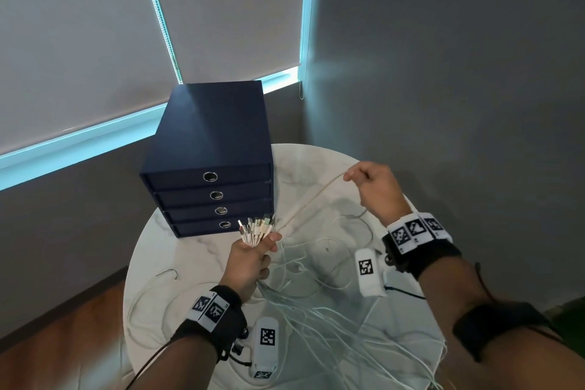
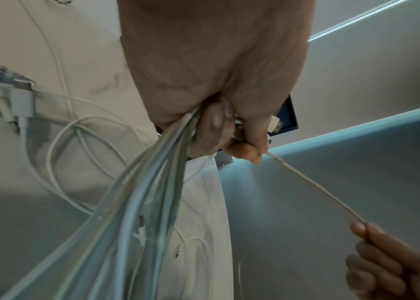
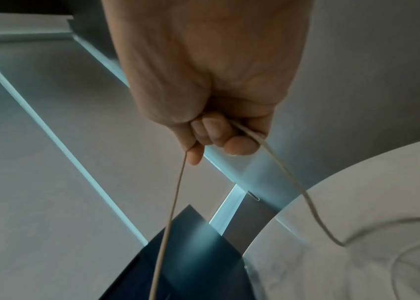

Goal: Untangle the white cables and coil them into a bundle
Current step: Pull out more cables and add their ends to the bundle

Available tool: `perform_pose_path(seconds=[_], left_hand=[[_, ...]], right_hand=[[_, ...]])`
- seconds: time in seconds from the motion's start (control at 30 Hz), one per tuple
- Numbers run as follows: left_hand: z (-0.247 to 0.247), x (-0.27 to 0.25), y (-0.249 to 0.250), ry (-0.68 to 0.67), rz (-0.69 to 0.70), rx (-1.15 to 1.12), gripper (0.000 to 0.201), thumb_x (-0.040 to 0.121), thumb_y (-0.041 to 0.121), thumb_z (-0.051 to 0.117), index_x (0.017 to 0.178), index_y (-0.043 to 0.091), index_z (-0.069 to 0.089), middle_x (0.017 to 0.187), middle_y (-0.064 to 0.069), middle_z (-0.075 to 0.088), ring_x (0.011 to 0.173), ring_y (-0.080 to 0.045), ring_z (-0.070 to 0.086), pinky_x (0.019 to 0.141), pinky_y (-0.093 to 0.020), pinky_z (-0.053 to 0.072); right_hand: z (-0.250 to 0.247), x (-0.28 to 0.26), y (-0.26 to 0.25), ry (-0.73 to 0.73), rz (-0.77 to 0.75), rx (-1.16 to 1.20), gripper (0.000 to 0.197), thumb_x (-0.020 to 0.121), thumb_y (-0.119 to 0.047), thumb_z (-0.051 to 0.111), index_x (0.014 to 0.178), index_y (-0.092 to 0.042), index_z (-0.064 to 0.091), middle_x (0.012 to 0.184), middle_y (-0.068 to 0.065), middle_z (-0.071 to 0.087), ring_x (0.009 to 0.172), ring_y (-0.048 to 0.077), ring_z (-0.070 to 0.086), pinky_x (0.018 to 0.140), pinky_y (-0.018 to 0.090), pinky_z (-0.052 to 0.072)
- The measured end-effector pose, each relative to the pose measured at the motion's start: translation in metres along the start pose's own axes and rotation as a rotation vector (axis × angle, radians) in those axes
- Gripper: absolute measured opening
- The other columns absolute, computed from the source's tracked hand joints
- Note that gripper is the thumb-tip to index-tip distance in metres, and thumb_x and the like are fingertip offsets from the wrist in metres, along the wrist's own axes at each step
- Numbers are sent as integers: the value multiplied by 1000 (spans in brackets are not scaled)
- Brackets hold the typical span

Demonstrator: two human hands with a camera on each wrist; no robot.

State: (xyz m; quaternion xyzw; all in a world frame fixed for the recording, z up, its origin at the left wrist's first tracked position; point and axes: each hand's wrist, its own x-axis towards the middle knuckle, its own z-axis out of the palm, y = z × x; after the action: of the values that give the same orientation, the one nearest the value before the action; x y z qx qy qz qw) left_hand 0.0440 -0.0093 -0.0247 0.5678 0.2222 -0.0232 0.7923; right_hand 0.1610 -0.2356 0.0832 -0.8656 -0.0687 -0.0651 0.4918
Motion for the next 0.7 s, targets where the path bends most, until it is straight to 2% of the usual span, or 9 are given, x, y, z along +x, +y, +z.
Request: perform_pose_path(seconds=[0.1,0.23,0.33,0.4,0.47,0.53,0.6,0.63,0.7], left_hand=[[4,-1,3,-9,0,-22,13,94,14,67,93,1,69,72,-3,52,44,-9,23,40,-19,18],[11,-1,6,-34,6,6,22,95,15,66,101,-6,67,69,-2,50,44,-9,22,39,-19,18],[17,-2,8,-28,10,-13,23,97,18,64,102,-3,69,67,0,53,44,-8,24,39,-19,18],[18,-3,9,-2,3,-45,21,99,22,61,100,3,70,60,1,46,44,-8,24,40,-19,17],[16,-3,9,40,-9,-94,22,101,25,58,97,6,68,55,4,32,43,-7,21,41,-19,15],[11,-4,9,88,-14,-147,23,102,28,55,93,8,65,52,7,26,40,-6,21,39,-18,14],[8,-5,9,130,-6,-196,25,103,29,53,91,9,63,50,9,28,38,-5,22,37,-17,15],[7,-6,9,149,2,-218,26,103,30,53,90,9,63,50,9,29,38,-5,22,36,-16,16],[7,-6,9,175,18,-252,28,104,31,51,91,9,63,49,9,31,37,-5,23,36,-16,17]], right_hand=[[-9,1,9,-81,72,-84,24,95,-12,51,87,-18,72,54,-25,57,58,-1,50,70,28,43],[-4,-18,20,-416,49,-213,17,96,-17,55,101,-25,69,70,-11,60,53,-3,53,60,14,41],[0,-26,26,-505,-1,-213,23,96,-10,53,86,-18,71,69,-16,62,58,-13,54,59,5,37],[-4,-21,38,-303,44,-102,28,95,-2,49,80,-15,70,62,-17,61,54,-11,53,56,8,37],[-20,-8,54,23,192,58,30,93,0,47,78,-15,69,54,-15,56,44,-3,50,44,8,35],[-47,3,72,314,315,157,33,90,-3,50,72,-22,70,57,-7,51,47,8,46,39,13,33],[-77,8,90,492,438,170,34,90,0,48,88,-23,74,64,-3,51,58,18,48,41,12,37],[-89,7,98,528,505,184,32,92,1,46,106,-11,72,70,0,53,64,19,51,43,8,38],[-104,0,117,523,721,134,31,97,-4,45,121,-1,64,94,12,63,87,27,62,61,7,46]])
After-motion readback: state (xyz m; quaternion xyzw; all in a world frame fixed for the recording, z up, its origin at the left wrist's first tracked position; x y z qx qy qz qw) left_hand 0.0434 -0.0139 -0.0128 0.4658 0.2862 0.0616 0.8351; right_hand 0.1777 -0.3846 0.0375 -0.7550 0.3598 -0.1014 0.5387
